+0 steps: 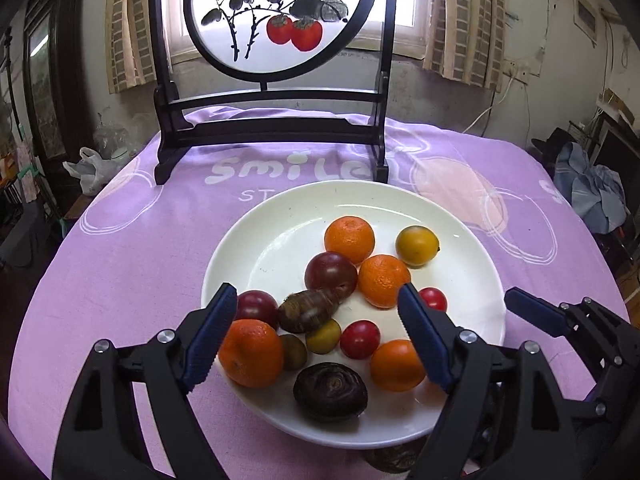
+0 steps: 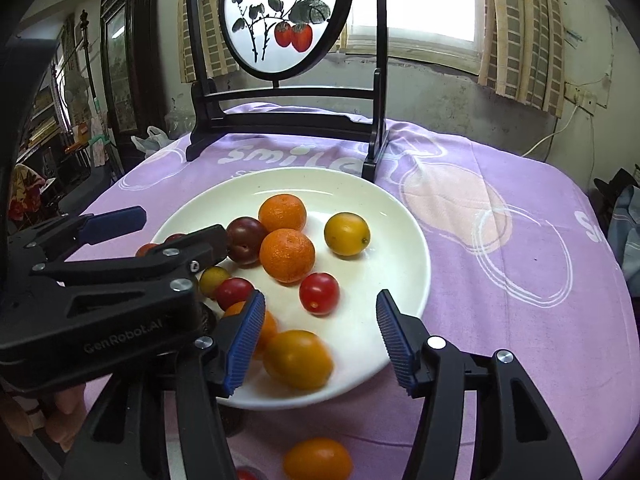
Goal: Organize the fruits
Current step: 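Lower the dark-brown fruit and yellow tomato onto the plate, opening both tools, then grasp a red tomato with the left tool while the right tool grasps another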
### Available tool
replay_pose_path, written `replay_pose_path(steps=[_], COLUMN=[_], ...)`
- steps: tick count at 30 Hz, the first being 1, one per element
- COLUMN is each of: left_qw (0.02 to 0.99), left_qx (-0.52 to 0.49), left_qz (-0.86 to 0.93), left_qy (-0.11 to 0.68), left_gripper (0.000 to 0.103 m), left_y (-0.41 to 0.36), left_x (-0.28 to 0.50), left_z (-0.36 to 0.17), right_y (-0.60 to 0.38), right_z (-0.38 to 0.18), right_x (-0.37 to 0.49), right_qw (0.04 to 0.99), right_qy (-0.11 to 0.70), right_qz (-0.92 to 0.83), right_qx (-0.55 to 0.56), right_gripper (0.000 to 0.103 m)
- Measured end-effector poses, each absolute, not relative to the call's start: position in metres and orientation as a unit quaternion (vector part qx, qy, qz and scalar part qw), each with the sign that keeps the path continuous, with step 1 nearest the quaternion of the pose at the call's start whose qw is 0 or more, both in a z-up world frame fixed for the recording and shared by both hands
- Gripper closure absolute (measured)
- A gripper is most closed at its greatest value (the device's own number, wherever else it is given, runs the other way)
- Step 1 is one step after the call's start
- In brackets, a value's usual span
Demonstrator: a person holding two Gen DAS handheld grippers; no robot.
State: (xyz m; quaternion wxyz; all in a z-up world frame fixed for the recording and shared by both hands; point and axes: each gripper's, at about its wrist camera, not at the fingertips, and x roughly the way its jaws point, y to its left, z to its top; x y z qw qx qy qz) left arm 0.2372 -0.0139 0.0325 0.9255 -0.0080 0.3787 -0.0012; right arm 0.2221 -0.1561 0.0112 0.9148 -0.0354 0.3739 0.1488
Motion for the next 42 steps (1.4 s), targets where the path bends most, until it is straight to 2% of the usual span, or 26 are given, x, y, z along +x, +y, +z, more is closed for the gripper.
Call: replay_pose_path(steps=[3, 9, 30, 42], left_qw=[0.923, 0.926, 0.909, 0.893], left_qx=[-0.018, -0.019, -0.008, 0.016], left_qz=[-0.003, -0.002, -0.071, -0.105], left_qy=[0.385, 0.377, 0.411, 0.437], left_gripper=[0.018, 0.014, 0.012, 0.013], left_y=[-0.011, -0.006, -0.027, -0.059], left_x=[0.23, 0.205, 0.109, 0.092], left_z=[0.034, 0.036, -0.002, -0.022], right_y=[-0.166, -0.187, -0.23, -0.236], right_z=[0.013, 0.014, -0.008, -0.007], right_x=[0.215, 0.19, 0.11, 0.098], right_qw=[0.915, 0.914, 0.91, 0.915], right_qy=[0.375, 0.381, 0.397, 0.385], right_qz=[0.145, 0.138, 0.118, 0.116], right_qx=[-0.026, -0.018, 0.029, 0.029], right_gripper=[0.042, 0.039, 0.033, 0.033])
